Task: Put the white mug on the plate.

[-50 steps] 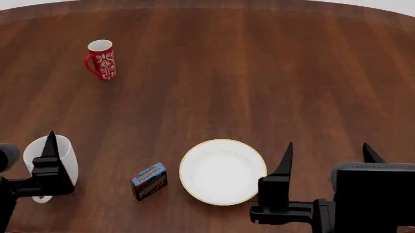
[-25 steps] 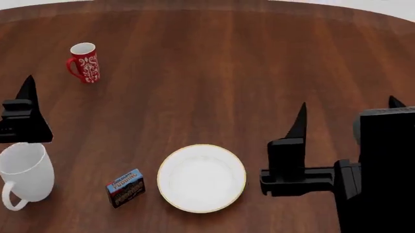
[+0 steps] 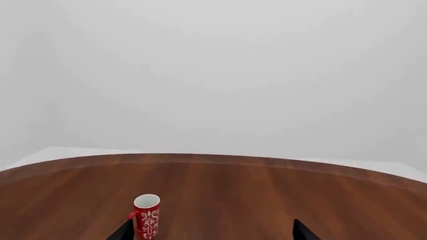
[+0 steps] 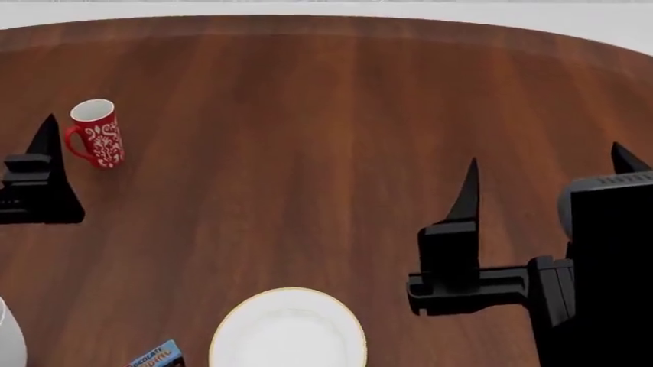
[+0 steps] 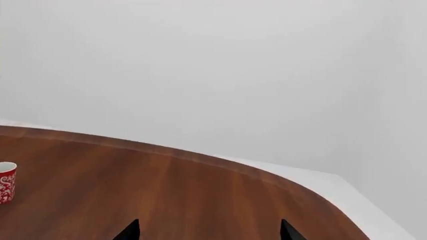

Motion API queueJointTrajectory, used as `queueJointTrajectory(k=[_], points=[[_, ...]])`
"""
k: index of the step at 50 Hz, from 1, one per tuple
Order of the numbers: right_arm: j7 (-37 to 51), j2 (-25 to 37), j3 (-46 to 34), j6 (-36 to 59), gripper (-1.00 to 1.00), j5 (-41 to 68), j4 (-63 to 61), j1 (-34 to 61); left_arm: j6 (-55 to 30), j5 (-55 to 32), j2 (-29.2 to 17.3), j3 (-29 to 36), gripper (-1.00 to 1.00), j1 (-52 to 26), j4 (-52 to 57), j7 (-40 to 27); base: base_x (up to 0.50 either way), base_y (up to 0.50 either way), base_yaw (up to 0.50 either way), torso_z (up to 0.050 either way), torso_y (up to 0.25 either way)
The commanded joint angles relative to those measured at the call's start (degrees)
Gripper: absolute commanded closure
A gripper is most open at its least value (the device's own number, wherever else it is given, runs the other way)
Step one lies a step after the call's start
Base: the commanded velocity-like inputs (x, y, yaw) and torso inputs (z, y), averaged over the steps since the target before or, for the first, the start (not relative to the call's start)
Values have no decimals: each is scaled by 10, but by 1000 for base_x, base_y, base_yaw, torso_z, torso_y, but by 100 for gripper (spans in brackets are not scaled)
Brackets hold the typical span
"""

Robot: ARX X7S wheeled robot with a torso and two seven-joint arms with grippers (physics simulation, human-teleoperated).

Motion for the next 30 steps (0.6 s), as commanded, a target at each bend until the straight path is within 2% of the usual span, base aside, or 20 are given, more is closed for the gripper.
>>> queueJointTrajectory(k=[1,25,30], points=[[-13,7,-3,-15,-100,-9,-7,-13,-2,-6,0,1,-100,4,6,-2,375,234,0,0,0],[-1,19,-2,-39,-100,8,-7,-27,-4,-16,-6,8,-100,10,10,-9,364,224,0,0,1],[1,21,-2,-43,-100,8,-9,-32,-3,-18,-5,9,-100,15,8,-10,67,26,0,0,0]])
